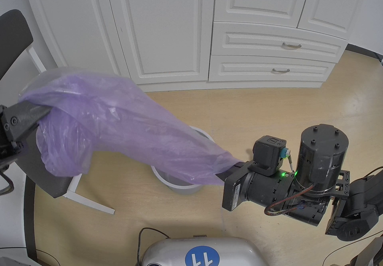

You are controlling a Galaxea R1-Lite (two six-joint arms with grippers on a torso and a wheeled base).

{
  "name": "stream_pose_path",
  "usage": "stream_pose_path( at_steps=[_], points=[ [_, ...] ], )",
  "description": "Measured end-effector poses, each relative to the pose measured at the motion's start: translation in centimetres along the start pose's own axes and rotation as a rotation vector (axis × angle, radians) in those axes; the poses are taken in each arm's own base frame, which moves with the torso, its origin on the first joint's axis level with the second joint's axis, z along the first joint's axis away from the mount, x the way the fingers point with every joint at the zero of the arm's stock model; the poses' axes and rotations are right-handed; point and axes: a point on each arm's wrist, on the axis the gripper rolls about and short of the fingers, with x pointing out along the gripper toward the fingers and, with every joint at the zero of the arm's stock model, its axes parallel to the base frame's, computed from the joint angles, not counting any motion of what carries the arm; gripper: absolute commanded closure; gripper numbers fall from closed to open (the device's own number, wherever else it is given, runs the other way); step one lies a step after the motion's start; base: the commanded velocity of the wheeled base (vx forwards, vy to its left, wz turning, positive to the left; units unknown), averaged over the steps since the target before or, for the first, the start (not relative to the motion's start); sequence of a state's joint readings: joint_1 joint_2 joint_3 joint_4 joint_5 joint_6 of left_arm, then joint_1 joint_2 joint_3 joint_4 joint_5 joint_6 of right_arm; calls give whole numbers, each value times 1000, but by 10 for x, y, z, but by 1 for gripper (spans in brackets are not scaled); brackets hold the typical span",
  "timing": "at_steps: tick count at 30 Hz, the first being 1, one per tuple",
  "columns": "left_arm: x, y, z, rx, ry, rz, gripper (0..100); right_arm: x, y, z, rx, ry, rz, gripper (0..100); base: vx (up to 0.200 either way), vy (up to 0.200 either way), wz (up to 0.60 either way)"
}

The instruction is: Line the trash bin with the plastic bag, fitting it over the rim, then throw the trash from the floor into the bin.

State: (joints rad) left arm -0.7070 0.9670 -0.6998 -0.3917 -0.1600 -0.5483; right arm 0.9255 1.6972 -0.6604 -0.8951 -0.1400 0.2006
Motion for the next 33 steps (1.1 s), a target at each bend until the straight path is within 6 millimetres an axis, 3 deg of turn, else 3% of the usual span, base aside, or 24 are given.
stream_pose_path(
  at_steps=[4, 5, 21, 33],
  points=[
    [3, 2, -2, -3, 12, 8, 100, -1, 0, -1, -5, 8, -1, 100, 0, 0, 0],
    [4, 2, -2, -3, 14, 11, 100, -1, 0, -1, -5, 9, -1, 0, 0, 0, 0],
    [12, 6, -5, -8, 33, 25, 100, -2, 6, -2, 43, 26, 33, 0, 0, 0, 0],
    [17, 12, -2, -6, 7, 69, 100, -17, 6, -2, 25, 114, 26, 0, 0, 0, 0]
  ],
)
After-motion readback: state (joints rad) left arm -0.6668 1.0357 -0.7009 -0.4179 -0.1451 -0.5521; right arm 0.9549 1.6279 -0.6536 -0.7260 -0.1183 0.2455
